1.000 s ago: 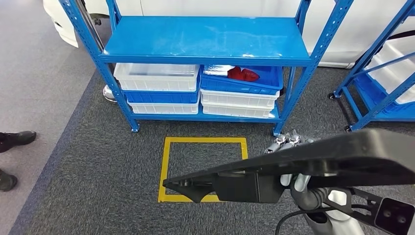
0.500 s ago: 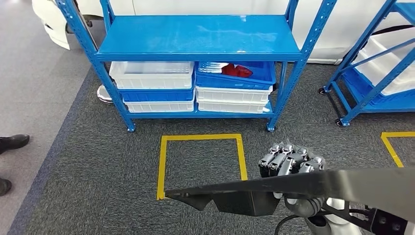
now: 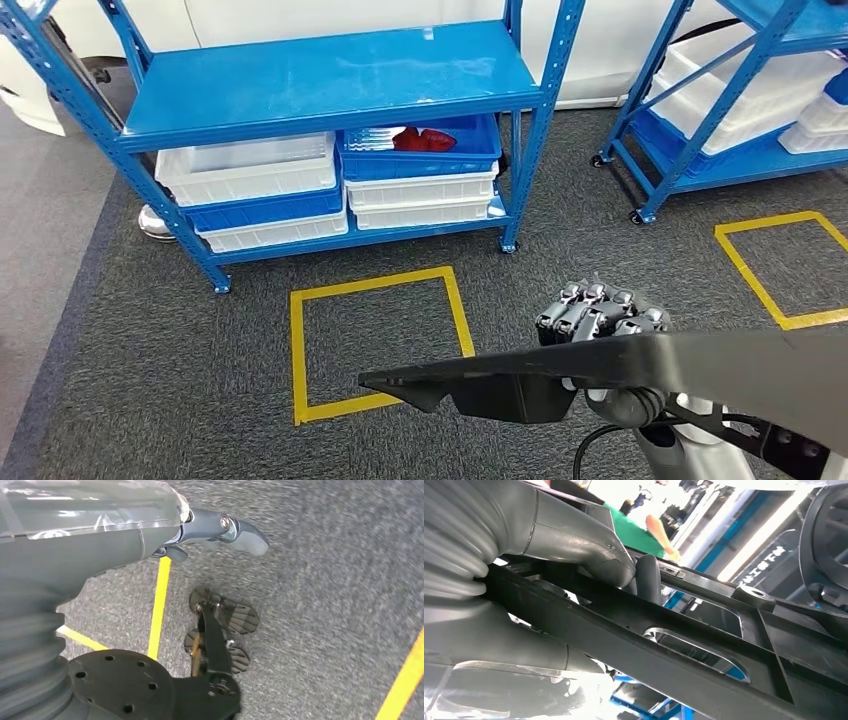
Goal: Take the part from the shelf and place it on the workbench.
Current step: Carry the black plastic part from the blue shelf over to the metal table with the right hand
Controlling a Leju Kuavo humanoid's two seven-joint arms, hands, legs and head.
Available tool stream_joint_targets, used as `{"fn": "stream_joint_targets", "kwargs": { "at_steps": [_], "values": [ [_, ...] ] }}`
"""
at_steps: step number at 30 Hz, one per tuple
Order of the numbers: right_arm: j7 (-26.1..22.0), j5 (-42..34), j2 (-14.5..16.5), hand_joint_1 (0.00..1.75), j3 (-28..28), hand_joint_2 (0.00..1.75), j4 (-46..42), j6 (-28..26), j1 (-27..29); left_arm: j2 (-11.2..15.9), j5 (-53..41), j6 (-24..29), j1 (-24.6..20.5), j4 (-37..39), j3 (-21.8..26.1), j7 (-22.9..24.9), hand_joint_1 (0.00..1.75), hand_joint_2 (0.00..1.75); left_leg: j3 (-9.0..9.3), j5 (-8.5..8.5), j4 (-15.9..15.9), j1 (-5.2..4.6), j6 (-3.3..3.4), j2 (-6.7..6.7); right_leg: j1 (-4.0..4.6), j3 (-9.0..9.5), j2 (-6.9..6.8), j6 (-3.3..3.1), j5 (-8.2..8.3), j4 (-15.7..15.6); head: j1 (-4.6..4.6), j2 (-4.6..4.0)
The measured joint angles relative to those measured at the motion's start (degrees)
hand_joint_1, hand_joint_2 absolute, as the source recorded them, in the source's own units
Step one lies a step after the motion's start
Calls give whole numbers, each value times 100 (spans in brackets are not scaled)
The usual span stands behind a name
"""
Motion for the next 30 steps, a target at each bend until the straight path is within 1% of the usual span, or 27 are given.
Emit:
{"fn": "stream_joint_targets", "kwargs": {
  "at_steps": [1,3,4,5,6,7,8,9,10,11,12,13,14,15,16,18,19,20,21,22,23,24,25,26,27,28,30],
  "values": [
    [0,18,0,175,-1,175,0,-10,-5,0,-14,-5,-2,0,6,-9,0,175,48,12,-134,-3,21,-77,-12,-29,60,38,19,1,-1,0],
    [0,73,2,175,3,175,-2,-64,-4,-1,-41,-10,-16,0,10,-21,0,175,56,32,-187,-11,77,10,-32,-80,161,120,59,-10,-1,0],
    [0,106,3,175,6,175,-6,-107,5,-2,-56,-10,-25,0,11,-25,0,175,64,61,-223,-9,118,76,-33,-107,114,145,41,16,0,0],
    [0,144,5,175,11,175,-12,-152,14,-3,-70,-11,-27,0,12,-28,0,175,72,90,-260,-4,160,146,-27,-167,8,161,-43,129,1,0],
    [0,179,8,175,19,175,-19,-190,26,-5,-85,-13,-22,0,13,-31,0,175,72,114,-292,0,192,215,-21,-271,-131,167,-192,353,1,0],
    [0,204,9,175,30,175,-24,-220,45,-5,-99,-17,-12,0,13,-33,0,175,66,122,-300,-17,210,287,-24,-432,-269,170,-398,709,1,0],
    [0,222,10,175,42,175,-26,-240,66,-6,-110,-21,0,0,13,-34,0,175,54,123,-298,-30,220,359,-30,-618,-334,180,-601,1125,1,0],
    [0,230,11,175,53,175,-27,-252,91,-6,-116,-24,12,0,13,-34,0,175,45,120,-295,-43,223,434,-37,-768,-358,190,-733,1470,1,0],
    [0,232,11,175,62,175,-27,-260,116,-7,-119,-25,18,0,13,-34,0,175,39,117,-289,-52,225,511,-42,-837,-373,199,-770,1654,1,0],
    [0,233,11,175,69,175,-27,-264,132,-10,-121,-25,19,0,13,-34,0,175,35,112,-280,-56,223,582,-43,-779,-393,204,-688,1584,1,0],
    [0,234,11,175,74,175,-30,-266,140,-16,-123,-25,15,0,13,-34,0,175,35,102,-266,-58,215,650,-43,-602,-438,202,-524,1284,1,0],
    [0,234,11,175,81,175,-37,-270,142,-22,-124,-25,9,0,12,-34,0,175,36,87,-245,-62,202,710,-37,-360,-547,192,-350,859,1,0],
    [0,237,11,175,91,175,-46,-275,138,-28,-129,-26,6,0,12,-33,0,175,31,64,-212,-77,180,765,-14,-148,-664,167,-228,468,1,0],
    [0,240,11,175,102,175,-57,-292,134,-31,-138,-30,5,0,12,-31,0,175,25,44,-186,-92,156,815,4,-8,-750,134,-162,196,1,0],
    [0,245,11,175,114,175,-65,-321,131,-32,-148,-39,2,0,11,-28,0,175,21,27,-165,-105,132,864,23,48,-796,101,-153,67,0,0],
    [0,280,11,175,139,175,-71,-422,131,-37,-167,-81,-9,0,8,-19,0,175,25,12,-155,-112,82,961,32,25,-695,35,-147,45,0,0],
    [0,306,10,175,155,175,-74,-481,135,-40,-173,-106,-19,0,6,-14,0,175,24,-14,-133,-102,46,929,26,21,-642,5,-131,33,-1,0],
    [0,336,7,175,176,175,-79,-542,139,-45,-182,-128,-25,0,4,-8,0,175,-4,-88,-49,-90,10,834,16,19,-590,-25,-113,19,0,0],
    [0,367,3,175,206,175,-86,-599,148,-50,-196,-145,-25,0,2,6,0,175,-88,-233,159,-76,-25,703,4,18,-539,-53,-95,4,0,0],
    [0,393,-1,175,244,175,-93,-651,164,-56,-210,-156,-19,0,0,26,0,175,-224,-424,480,-60,-52,561,2,14,-488,-70,-84,0,-1,0],
    [0,416,-4,175,281,175,-98,-694,189,-63,-225,-164,-7,0,-2,54,0,175,-400,-628,883,-53,-67,483,4,6,-427,-81,-78,2,-1,0],
    [0,432,-4,175,313,175,-100,-729,223,-70,-238,-171,8,0,-5,83,0,175,-568,-776,1258,-49,-77,453,8,-1,-361,-88,-73,6,-1,0],
    [0,438,-4,175,335,175,-101,-754,257,-77,-249,-176,21,0,-7,108,0,175,-667,-819,1476,-47,-79,445,11,-4,-290,-89,-72,12,-1,0],
    [0,439,-4,175,348,175,-101,-771,285,-84,-259,-182,31,0,-8,128,0,175,-673,-750,1485,-46,-73,439,13,-5,-216,-89,-71,19,-1,0],
    [0,439,-4,175,362,175,-102,-784,301,-91,-266,-188,37,0,-10,139,0,175,-572,-583,1269,-44,-60,420,12,-3,-140,-88,-71,29,-1,0],
    [0,438,-4,175,376,175,-104,-791,310,-95,-272,-192,39,0,-11,155,0,175,-387,-358,874,-37,-41,348,11,0,-63,-83,-71,38,-1,0],
    [0,434,-4,175,399,175,-110,-793,320,-98,-276,-195,43,0,-11,208,0,175,-55,-88,144,-17,-2,73,13,-16,79,-45,-64,58,0,0]
  ]
}}
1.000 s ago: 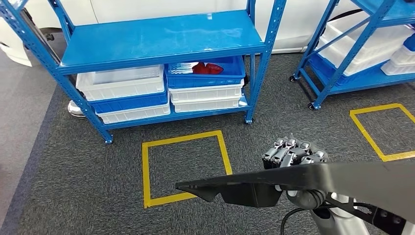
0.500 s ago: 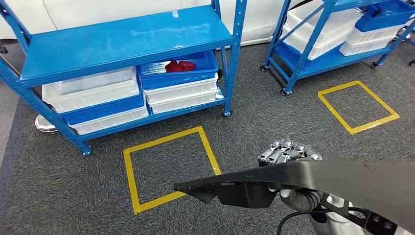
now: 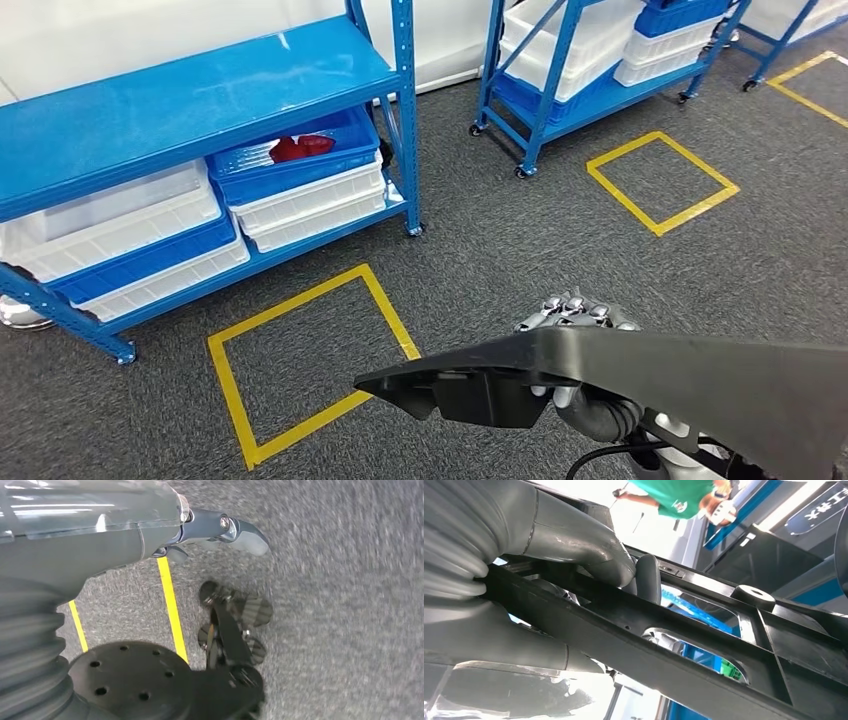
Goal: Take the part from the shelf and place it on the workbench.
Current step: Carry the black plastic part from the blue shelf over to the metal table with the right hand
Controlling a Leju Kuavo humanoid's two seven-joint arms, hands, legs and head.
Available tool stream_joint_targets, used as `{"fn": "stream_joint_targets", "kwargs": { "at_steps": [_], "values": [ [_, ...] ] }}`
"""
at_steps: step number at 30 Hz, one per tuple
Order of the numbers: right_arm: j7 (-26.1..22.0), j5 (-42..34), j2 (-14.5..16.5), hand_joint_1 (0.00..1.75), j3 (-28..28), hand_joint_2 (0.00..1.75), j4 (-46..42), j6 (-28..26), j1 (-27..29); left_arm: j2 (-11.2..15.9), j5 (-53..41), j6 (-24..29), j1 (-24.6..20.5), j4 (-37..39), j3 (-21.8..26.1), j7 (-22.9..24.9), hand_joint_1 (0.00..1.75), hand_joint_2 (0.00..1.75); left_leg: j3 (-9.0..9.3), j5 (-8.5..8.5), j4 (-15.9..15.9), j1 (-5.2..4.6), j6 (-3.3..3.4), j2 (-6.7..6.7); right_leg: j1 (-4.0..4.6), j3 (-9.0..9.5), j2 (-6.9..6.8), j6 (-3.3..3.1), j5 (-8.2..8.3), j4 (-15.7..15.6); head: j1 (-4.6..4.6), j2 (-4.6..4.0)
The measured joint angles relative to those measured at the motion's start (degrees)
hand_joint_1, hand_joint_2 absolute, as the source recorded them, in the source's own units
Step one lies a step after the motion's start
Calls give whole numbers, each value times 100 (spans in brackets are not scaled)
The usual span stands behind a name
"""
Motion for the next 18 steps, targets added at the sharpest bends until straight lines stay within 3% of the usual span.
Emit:
{"fn": "stream_joint_targets", "kwargs": {
  "at_steps": [2,4,6,8,10,11,12,13,15,17,18],
  "values": [
    [0,-19,0,175,6,175,-8,5,22,-1,-1,4,-7,0,-1,65,0,175,104,23,-255,-4,39,-141,-19,-43,125,71,28,0,0,0],
    [0,-47,0,175,4,175,-14,28,47,-6,1,8,-24,0,-2,93,0,175,122,65,-309,-3,103,-18,-41,-77,232,146,61,-16,0,0],
    [0,-82,3,175,-7,175,-14,79,48,-11,-1,17,-26,0,-1,88,0,175,143,129,-395,16,181,133,-21,-180,59,187,-69,163,1,0],
    [0,-113,16,175,-44,175,-14,167,36,-8,-13,36,-12,0,0,72,0,175,139,156,-436,3,227,287,-13,-470,-284,206,-435,791,2,0],
    [0,-121,28,175,-123,175,-13,268,42,4,-51,49,-2,0,0,55,0,175,125,150,-429,-21,240,443,-39,-767,-433,233,-706,1468,2,0],
    [0,-119,31,175,-170,175,-13,307,50,11,-69,52,-4,0,0,42,0,175,122,144,-422,-26,239,515,-51,-794,-461,244,-695,1563,2,0],
    [0,-114,31,175,-213,175,-15,334,55,19,-85,55,-11,0,0,21,0,175,122,135,-412,-28,233,585,-58,-703,-490,250,-580,1422,2,0],
    [0,-108,31,175,-248,175,-25,358,59,27,-99,53,-21,0,0,-7,0,175,125,121,-397,-28,221,645,-60,-503,-558,247,-399,1073,2,0],
    [0,-93,31,175,-299,175,-75,402,58,55,-143,31,-37,0,0,-71,0,175,130,80,-352,-49,179,756,-27,-89,-810,209,-155,303,1,0],
    [0,-88,32,175,-340,175,-140,421,54,103,-189,-6,-48,0,0,-120,0,175,130,43,-316,-79,124,861,13,47,-921,144,-124,-1,1,0],
    [0,-91,33,175,-363,175,-164,416,55,127,-213,-21,-60,0,0,-135,0,175,135,31,-307,-88,94,921,22,33,-853,109,-115,-6,0,0]
  ]
}}
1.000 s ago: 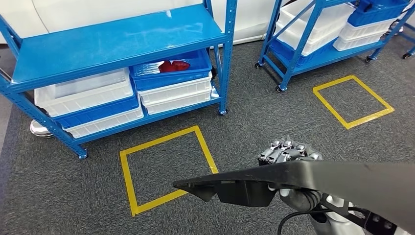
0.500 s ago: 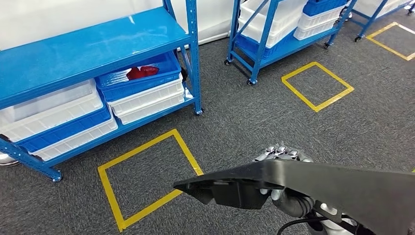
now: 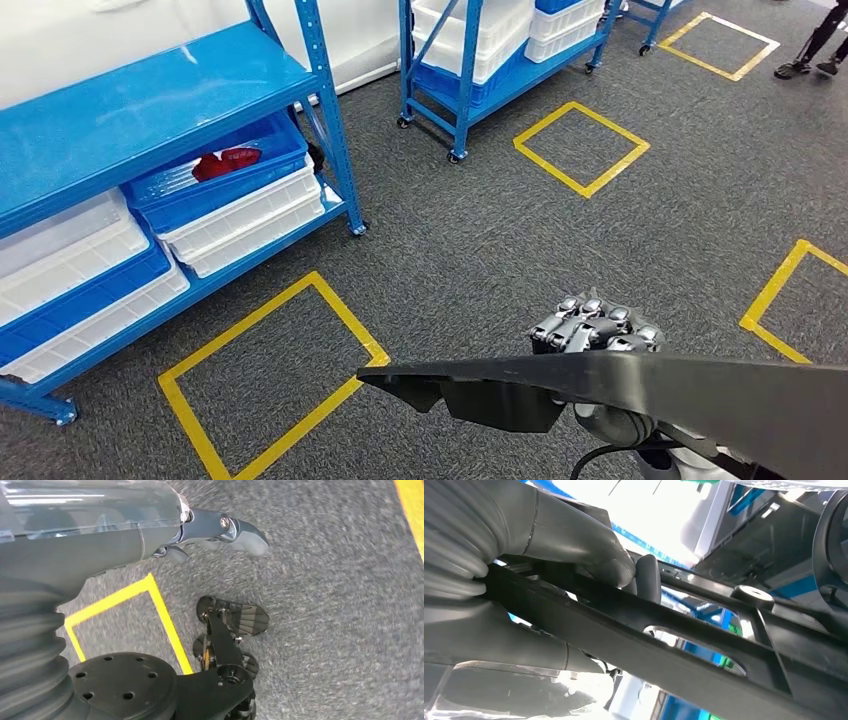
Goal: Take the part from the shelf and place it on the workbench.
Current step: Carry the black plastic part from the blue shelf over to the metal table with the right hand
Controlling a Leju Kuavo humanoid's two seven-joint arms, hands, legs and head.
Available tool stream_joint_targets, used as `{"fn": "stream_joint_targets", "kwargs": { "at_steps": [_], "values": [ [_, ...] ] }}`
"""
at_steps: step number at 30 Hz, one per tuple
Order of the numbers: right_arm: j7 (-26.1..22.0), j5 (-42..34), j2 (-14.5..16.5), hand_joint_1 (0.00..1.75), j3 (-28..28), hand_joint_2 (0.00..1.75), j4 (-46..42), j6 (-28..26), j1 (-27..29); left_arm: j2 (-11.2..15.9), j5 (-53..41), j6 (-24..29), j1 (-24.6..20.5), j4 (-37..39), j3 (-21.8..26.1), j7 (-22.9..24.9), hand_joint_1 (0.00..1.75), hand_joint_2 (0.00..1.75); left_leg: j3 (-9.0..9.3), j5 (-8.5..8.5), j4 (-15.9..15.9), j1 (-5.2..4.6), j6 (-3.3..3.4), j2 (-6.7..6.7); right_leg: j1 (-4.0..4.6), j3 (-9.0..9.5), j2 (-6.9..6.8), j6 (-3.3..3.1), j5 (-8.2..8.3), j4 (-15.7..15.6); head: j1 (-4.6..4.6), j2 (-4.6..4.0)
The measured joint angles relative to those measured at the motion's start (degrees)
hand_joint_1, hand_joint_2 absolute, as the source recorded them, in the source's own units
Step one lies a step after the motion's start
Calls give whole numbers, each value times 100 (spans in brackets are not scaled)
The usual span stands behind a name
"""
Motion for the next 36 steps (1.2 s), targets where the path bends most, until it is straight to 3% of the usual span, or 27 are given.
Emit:
{"fn": "stream_joint_targets", "kwargs": {
  "at_steps": [1,3,5,7,8,9,10,12,14,16,17,19,20,22,23,24,25,27,29,31,32,34,36],
  "values": [
    [0,-7,0,175,-27,175,-19,-9,2,25,-18,-8,-16,-1,-1,-8,0,175,6,-13,1,1,-31,40,-7,-7,67,-30,11,-5,1,0],
    [0,-35,-2,175,-67,175,-47,-30,-2,63,-52,-14,-48,-2,-2,-20,0,175,-36,-150,154,26,-105,-123,-28,-8,186,-88,42,-31,0,0],
    [0,-76,-7,175,-79,175,-59,-41,-9,94,-75,-15,-52,-2,-2,-24,0,175,-295,-514,771,58,-165,-433,-44,-14,300,-131,63,-40,0,0],
    [0,-103,-9,175,-79,175,-57,-43,1,124,-93,-9,-37,-1,-2,-16,0,175,-651,-828,1542,68,-192,-545,-43,-27,441,-149,70,-32,1,0],
    [0,-109,-9,175,-79,175,-55,-43,13,142,-96,-4,-29,-1,-2,-7,0,175,-734,-828,1702,73,-196,-554,-42,-30,520,-150,71,-25,1,0],
    [0,-112,-10,175,-78,175,-55,-39,25,158,-99,5,-24,0,-2,1,0,175,-711,-711,1630,78,-193,-562,-42,-29,600,-150,71,-16,1,0],
    [0,-115,-10,175,-78,175,-55,-27,34,176,-99,17,-23,0,-2,6,0,175,-588,-504,1340,86,-183,-593,-42,-26,678,-147,70,-6,1,0],
    [0,-135,-10,175,-77,175,-48,17,42,219,-105,37,-22,0,1,12,0,175,-232,-122,521,109,-147,-841,-42,-35,824,-123,70,14,1,0],
    [0,-165,-9,175,-79,175,-18,72,48,250,-129,45,-23,-1,5,18,0,175,-49,-11,84,116,-105,-1045,-53,-75,955,-60,93,22,0,0],
    [0,-178,-6,175,-98,175,21,119,56,264,-170,40,-42,-1,7,23,0,175,-28,-4,29,111,-48,-976,-67,-116,1080,25,137,2,0,0],
    [0,-172,-3,175,-120,175,33,138,67,266,-192,31,-56,-1,6,23,0,175,-17,21,-5,118,-8,-907,-65,-136,1058,56,130,13,1,0],
    [0,-135,2,175,-173,175,42,179,83,265,-233,0,-58,-2,5,16,0,175,-3,74,-79,138,74,-763,-48,-272,793,101,-65,290,2,0],
    [0,-112,6,175,-191,175,43,196,98,262,-255,-19,-51,-2,3,9,0,175,-4,85,-95,129,97,-689,-54,-414,605,112,-254,606,2,0],
    [0,-61,15,175,-202,175,44,222,140,256,-300,-57,-27,-1,-4,-11,0,175,-18,85,-95,112,114,-541,-74,-753,425,144,-601,1358,2,0],
    [0,-39,20,175,-202,175,44,227,170,253,-318,-75,-22,0,-9,-21,0,175,-22,80,-92,107,113,-462,-84,-842,399,157,-649,1569,2,0],
    [0,-22,21,175,-202,175,44,232,194,251,-330,-88,-23,0,-16,-30,0,175,-21,74,-88,106,108,-386,-91,-824,378,166,-590,1568,3,0],
    [0,-12,22,175,-202,175,43,234,208,248,-340,-96,-28,0,-22,-36,0,175,-16,63,-81,106,99,-313,-96,-689,338,168,-440,1337,3,0],
    [0,-9,22,175,-202,175,41,234,213,240,-345,-102,-38,0,-35,-42,0,175,1,26,-50,88,59,-185,-70,-236,94,142,-118,517,3,0],
    [0,-6,22,175,-202,175,38,234,215,234,-349,-103,-41,-1,-42,-46,0,175,12,-16,-15,54,0,-70,-25,5,-89,78,-11,32,2,0],
    [0,26,22,175,-199,175,37,218,218,224,-352,-113,-49,-1,-45,-53,0,175,30,-41,-5,38,-54,59,-11,-13,4,14,-17,-2,1,0],
    [0,54,22,175,-195,175,37,186,213,215,-362,-120,-60,-1,-49,-55,0,175,37,-68,11,50,-89,52,-21,-17,71,-15,-5,-13,1,0],
    [0,100,20,175,-161,175,50,44,137,188,-406,-133,-80,-2,-71,-38,0,175,-45,-256,253,79,-159,-195,-46,-18,198,-77,28,-40,1,0],
    [0,108,17,175,-84,175,100,-169,3,160,-460,-141,-84,-1,-107,33,0,175,-357,-633,949,96,-202,-497,-55,-31,329,-117,50,-45,1,0]
  ]
}}
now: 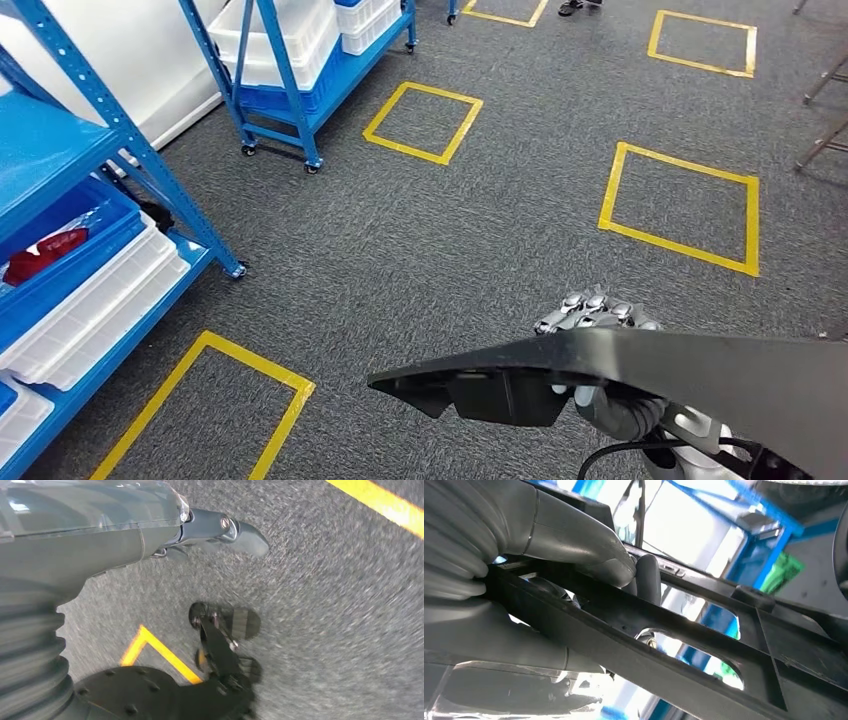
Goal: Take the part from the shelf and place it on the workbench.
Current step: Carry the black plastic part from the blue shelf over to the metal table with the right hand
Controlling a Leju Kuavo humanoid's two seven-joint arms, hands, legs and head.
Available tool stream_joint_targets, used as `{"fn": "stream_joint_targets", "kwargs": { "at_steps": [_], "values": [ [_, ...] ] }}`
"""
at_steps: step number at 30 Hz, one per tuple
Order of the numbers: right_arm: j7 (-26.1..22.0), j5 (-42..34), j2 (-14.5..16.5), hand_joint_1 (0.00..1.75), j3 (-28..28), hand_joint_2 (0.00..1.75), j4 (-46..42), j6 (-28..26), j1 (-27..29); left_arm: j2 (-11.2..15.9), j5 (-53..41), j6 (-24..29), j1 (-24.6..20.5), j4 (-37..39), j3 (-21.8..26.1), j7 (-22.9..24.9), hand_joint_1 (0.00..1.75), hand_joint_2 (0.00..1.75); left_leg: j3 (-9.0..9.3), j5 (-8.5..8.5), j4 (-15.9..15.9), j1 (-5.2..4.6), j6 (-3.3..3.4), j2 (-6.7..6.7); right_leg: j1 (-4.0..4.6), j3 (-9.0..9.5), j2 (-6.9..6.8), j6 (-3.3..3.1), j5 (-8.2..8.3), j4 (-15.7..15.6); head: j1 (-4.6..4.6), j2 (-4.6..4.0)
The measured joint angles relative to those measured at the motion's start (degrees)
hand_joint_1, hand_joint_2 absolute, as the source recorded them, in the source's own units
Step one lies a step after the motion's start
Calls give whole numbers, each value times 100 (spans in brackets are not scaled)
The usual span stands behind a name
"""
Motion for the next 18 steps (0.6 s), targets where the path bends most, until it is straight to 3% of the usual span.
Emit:
{"fn": "stream_joint_targets", "kwargs": {
  "at_steps": [2,3,4,5,7,9,11,13,15,17,18],
  "values": [
    [0,-11,-2,175,101,175,90,-212,-98,-32,-28,11,6,1,-22,110,0,175,-329,-227,674,0,-10,-60,6,-14,149,-14,10,9,-1,0],
    [0,-21,-2,175,153,175,148,-299,-134,-55,-33,26,9,1,-25,162,0,175,-374,-174,739,0,-4,-63,8,-17,225,-14,11,18,-1,0],
    [0,-32,-2,175,209,175,216,-371,-177,-78,-33,48,13,1,-26,203,0,175,-314,-12,574,1,9,-75,8,-17,304,-12,11,29,-1,0],
    [0,-43,-2,175,269,175,290,-435,-228,-102,-25,79,14,1,-26,231,0,175,-162,221,211,3,29,-122,7,-16,384,-6,11,40,-1,0],
    [0,-56,-2,175,392,175,450,-533,-338,-137,2,160,21,1,-26,251,0,175,161,542,-558,17,82,-361,11,-34,523,32,19,64,-1,0],
    [0,-60,-2,175,504,175,589,-601,-415,-168,28,226,21,1,-23,259,0,175,281,600,-865,16,132,-504,-2,-79,634,103,49,67,-1,0],
    [0,-59,-2,175,580,175,677,-637,-445,-197,48,250,3,1,-22,264,0,175,291,637,-904,17,191,-412,-16,-113,701,176,79,49,-1,0],
    [0,-63,1,175,625,175,738,-662,-484,-220,61,252,-1,1,-20,266,0,175,299,685,-960,38,269,-289,4,-199,480,225,-38,205,1,0],
    [0,-88,7,175,678,175,797,-736,-540,-232,73,252,18,1,-16,275,0,175,295,707,-990,37,315,-152,8,-473,167,257,-378,796,1,0],
    [0,-127,11,175,748,175,856,-855,-564,-233,94,263,43,1,-10,305,0,175,284,704,-987,27,325,-7,-16,-821,80,288,-686,1550,1,0],
    [0,-151,11,175,783,175,886,-912,-571,-233,102,271,49,1,-7,325,0,175,281,700,-985,26,324,67,-26,-899,65,300,-710,1730,1,0]
  ]
}}
